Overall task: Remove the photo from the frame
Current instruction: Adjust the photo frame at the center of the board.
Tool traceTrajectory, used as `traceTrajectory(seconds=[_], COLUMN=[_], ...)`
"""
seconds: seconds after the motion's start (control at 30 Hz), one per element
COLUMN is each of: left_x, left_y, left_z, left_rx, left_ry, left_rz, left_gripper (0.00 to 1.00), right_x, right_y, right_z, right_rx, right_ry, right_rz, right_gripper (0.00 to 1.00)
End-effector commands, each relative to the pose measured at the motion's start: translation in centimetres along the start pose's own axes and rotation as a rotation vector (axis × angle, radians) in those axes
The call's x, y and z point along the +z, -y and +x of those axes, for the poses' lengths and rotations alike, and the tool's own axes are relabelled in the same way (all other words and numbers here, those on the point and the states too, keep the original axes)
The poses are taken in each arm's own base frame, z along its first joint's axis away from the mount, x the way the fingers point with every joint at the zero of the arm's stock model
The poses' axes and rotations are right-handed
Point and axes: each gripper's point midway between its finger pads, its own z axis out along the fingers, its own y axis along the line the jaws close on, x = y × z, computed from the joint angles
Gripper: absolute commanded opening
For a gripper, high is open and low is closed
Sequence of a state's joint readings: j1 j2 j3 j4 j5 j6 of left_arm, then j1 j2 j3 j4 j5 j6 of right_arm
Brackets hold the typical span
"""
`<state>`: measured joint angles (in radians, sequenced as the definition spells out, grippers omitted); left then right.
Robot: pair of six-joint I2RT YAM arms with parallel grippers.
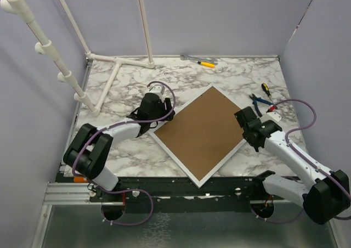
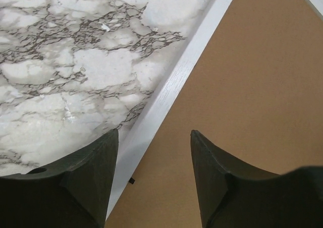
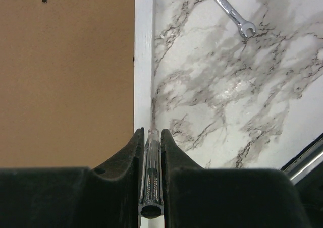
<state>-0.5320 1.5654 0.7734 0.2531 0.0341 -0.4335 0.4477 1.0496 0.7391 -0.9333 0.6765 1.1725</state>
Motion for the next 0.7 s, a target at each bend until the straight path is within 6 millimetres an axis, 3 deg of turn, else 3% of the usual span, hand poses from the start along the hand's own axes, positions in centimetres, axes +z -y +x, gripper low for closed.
traceTrajectory(seconds=[0.0, 0.3, 0.6, 0.67], left_x=[-1.1, -2.3, -5.4, -6.2], left_y=[-1.7, -5.8, -10.0, -10.8], left_z=[-1.3, -0.7, -1.7, -1.9], left_rx=[-0.065, -0.199, -0.32, -0.34], left_ry=[0.072, 0.082, 0.162, 0.187], left_rz=[-0.069, -0.165, -0.326, -0.355], left_gripper=[0.61, 0.66, 0.7, 0.66], right_x=[-0.2, -0.6, 1.7, 2.2], right_y=[-4.1, -8.7, -11.6, -11.9], right_z=[0.1, -1.3, -2.3, -2.6], right_rx=[0.0, -0.029, -0.061, -0.058], right_ry=[-0.034, -0.018, -0.03, -0.03], right_rz=[-0.158, -0.282, -0.272, -0.277], right_gripper=[0.01, 0.01, 0.0, 0.0])
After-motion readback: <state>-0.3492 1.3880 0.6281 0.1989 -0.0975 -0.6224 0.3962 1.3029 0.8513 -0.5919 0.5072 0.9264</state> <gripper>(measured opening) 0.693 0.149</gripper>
